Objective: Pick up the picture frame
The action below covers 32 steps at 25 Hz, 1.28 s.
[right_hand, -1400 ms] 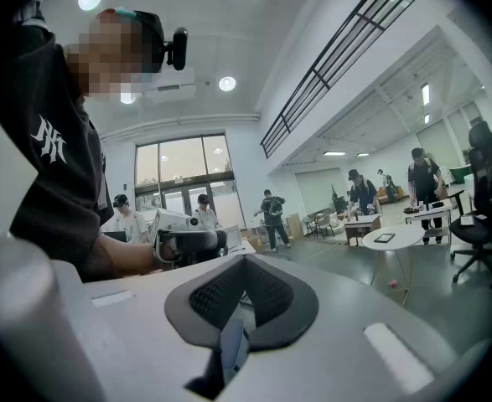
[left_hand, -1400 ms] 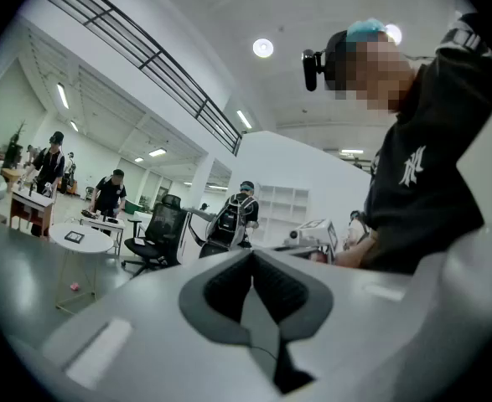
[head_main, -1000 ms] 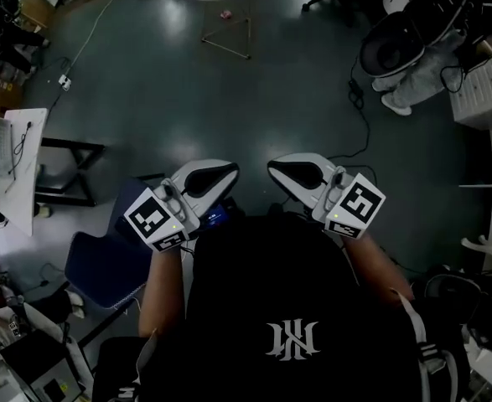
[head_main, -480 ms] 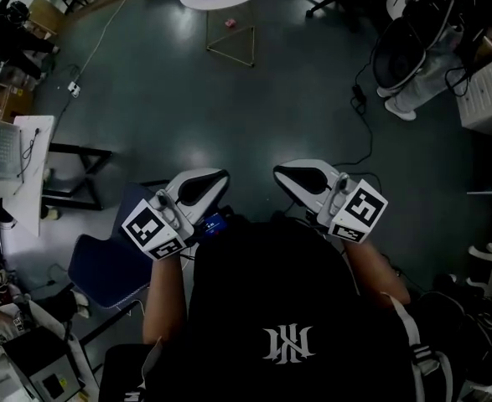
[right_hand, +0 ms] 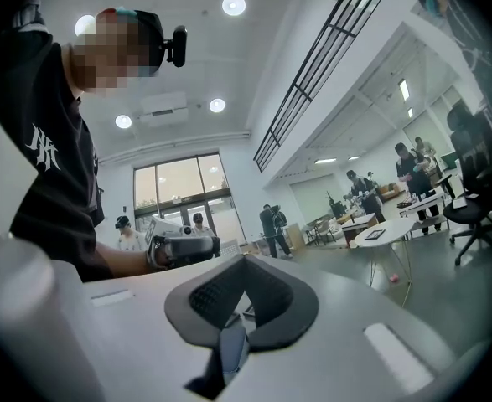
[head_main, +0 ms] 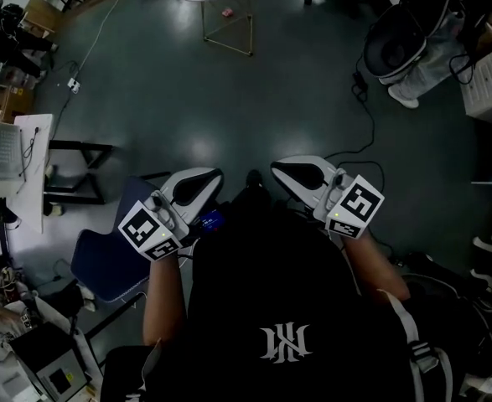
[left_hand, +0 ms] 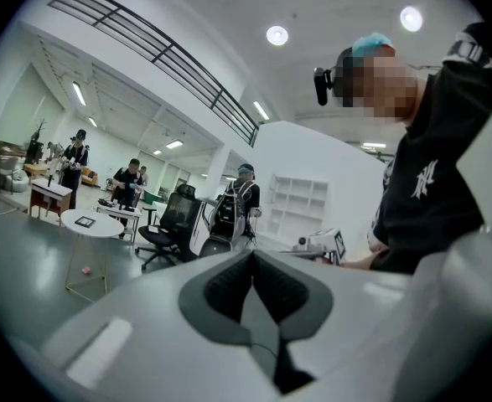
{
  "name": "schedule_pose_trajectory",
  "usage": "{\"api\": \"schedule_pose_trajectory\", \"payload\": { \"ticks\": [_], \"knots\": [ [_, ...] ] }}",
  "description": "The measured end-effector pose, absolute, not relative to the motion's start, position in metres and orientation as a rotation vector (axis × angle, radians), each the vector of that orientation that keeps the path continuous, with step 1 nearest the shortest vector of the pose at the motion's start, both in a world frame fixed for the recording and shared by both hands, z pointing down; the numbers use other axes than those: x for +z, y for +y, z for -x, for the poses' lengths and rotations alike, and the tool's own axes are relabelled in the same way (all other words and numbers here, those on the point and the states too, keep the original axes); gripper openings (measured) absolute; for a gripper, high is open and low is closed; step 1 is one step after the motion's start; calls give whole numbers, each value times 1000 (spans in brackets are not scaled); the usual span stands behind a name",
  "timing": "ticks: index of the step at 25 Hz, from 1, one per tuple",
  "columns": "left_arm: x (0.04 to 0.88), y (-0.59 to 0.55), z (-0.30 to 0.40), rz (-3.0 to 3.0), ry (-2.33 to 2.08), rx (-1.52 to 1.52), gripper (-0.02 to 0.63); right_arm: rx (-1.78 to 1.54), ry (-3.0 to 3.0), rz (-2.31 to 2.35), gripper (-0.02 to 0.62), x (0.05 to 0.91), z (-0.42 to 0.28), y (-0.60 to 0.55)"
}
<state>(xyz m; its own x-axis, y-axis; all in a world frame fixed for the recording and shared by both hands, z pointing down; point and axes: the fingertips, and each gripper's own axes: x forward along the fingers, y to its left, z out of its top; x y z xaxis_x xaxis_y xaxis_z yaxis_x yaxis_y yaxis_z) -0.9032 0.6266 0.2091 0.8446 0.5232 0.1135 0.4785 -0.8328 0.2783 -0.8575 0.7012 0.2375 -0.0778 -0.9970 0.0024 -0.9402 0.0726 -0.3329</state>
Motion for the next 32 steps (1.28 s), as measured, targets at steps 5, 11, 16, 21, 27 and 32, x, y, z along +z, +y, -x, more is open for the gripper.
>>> {"api": "schedule_pose_trajectory", "payload": {
  "ticks": [5,11,16,21,27,32],
  "knots": [
    [217,623,895,-2763,764,278,3,-373,2092,1979,2,243,846,700],
    [216,629,861,-2718,788,270,3,-408,2033,2005,2,249,813,710],
    [212,603,823,-2694,827,274,3,-357,1927,2100,2,243,756,704],
    [228,600,751,-2657,911,282,3,-362,1782,2185,2,256,683,718],
    [224,596,662,-2607,999,210,3,-401,1773,2269,2,256,616,714],
    [197,568,574,-2632,998,84,3,-331,1832,2321,2,226,529,693]
  ]
}}
